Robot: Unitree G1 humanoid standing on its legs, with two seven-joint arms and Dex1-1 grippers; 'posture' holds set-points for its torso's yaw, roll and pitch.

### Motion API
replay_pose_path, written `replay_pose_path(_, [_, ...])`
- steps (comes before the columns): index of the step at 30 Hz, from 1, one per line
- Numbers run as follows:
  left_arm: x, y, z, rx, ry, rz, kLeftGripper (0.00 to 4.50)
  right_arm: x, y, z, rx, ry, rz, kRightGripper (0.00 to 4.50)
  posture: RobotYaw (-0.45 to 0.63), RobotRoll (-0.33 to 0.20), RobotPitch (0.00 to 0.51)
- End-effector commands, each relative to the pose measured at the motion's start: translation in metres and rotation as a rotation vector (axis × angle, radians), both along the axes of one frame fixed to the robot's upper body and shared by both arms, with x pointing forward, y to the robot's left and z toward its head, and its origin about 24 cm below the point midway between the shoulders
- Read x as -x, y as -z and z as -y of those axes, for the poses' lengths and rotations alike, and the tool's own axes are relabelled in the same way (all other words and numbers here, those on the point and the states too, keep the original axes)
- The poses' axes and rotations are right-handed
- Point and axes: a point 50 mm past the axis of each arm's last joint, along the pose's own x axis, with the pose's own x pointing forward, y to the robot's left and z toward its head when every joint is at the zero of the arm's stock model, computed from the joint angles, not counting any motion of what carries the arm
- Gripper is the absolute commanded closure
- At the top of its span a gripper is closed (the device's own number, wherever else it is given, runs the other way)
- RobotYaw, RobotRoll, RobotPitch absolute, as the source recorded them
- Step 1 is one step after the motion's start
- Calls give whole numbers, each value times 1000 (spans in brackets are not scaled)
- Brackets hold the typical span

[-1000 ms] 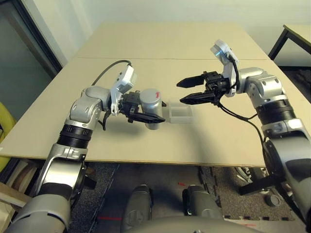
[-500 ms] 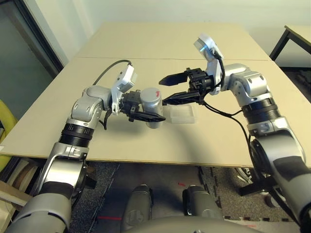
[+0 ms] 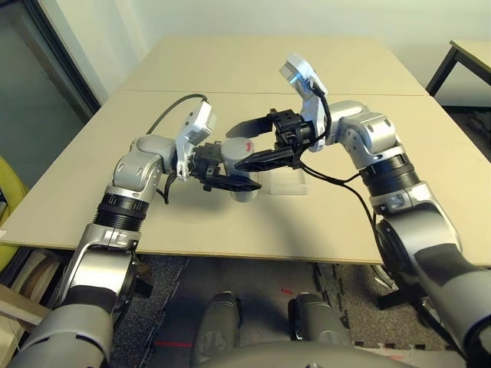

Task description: Pour the medicine from the bottle into the box.

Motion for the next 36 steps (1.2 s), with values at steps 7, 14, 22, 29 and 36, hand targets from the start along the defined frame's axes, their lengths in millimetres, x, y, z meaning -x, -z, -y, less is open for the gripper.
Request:
replay_pose_path(7, [3,-4,6,25,7,9,1919,-5,-2,-9,-5,15,29,0,7,0,0])
replay_pose_path(14, [4,-7,4,29,2,14,1919,-10,0,-9,-18,40,14,0,15,0,0])
replay_pose_path(22, [5,-7,3,30,-4,17,1919,-19,1,6,-21,100,6,0,14,0,0])
replay_pose_path(29, [4,-8,0,26,-11,20,1919,-22,-1,21,-24,132,-1,0,10,0,0])
replay_pose_path(36, [3,-8,-1,22,-14,22,1919,-21,0,39,-17,158,-3,0,1,0,0])
